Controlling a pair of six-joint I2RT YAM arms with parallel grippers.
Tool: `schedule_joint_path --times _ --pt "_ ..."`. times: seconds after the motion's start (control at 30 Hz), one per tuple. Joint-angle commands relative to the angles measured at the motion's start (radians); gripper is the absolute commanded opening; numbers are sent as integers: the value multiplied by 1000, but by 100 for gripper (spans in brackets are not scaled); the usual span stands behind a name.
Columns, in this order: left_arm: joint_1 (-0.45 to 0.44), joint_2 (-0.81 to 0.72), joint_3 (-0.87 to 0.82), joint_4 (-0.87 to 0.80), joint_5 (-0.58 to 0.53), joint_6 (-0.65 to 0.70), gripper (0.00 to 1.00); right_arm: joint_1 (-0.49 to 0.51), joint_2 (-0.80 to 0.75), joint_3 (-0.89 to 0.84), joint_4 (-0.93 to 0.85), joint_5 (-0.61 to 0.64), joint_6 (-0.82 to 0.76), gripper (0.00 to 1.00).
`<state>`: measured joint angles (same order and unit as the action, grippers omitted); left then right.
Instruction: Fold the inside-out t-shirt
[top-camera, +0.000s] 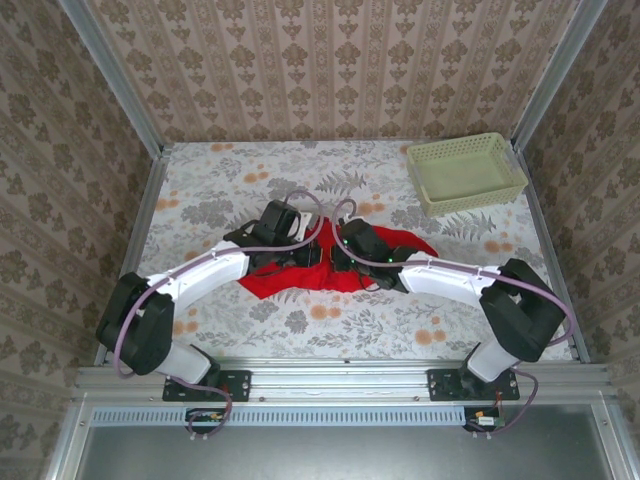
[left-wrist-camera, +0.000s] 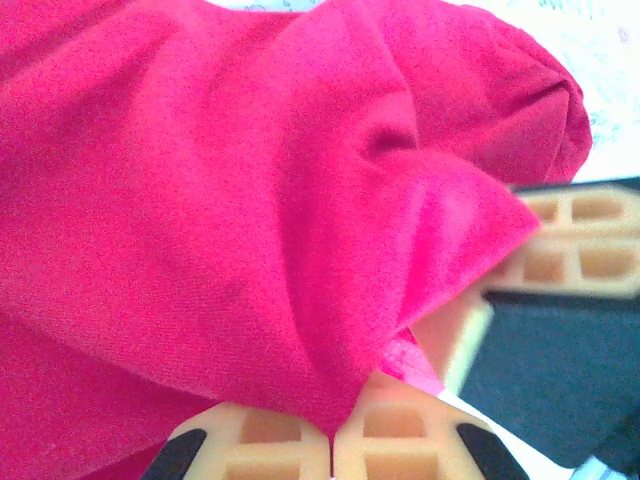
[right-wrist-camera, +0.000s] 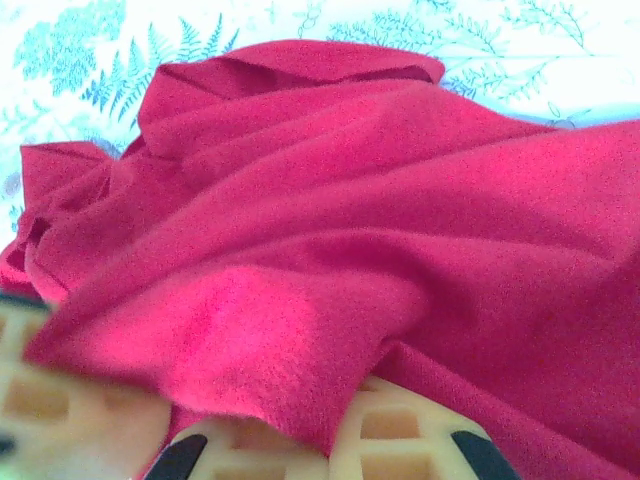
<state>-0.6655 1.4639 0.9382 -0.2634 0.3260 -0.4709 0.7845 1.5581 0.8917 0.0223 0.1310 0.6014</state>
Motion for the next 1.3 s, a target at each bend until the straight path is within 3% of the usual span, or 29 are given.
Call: schedule_joint_path --times 0.0,0.37,0.57,0.73,0.93,1.2,1.27 --pt "40 -27 40 -28 -14 -10 7 33 -77 -60 -20 27 -50 0" --pt "69 94 72 -55 22 10 9 106 -316 -312 140 -36 -110 0" --pt "22 57 41 -63 -18 58 32 88 -376 -306 49 40 -115 0" --pt "-23 19 36 -67 -59 87 38 88 -357 -315 49 13 -127 0" --pt "-25 56 66 -82 -106 82 39 99 -371 -356 26 1 -149 0" --pt "-21 158 133 -91 -99 73 29 99 -285 -360 -29 47 -106 0" --pt "-34 165 146 -98 -100 83 29 98 -288 -348 -43 58 -103 11"
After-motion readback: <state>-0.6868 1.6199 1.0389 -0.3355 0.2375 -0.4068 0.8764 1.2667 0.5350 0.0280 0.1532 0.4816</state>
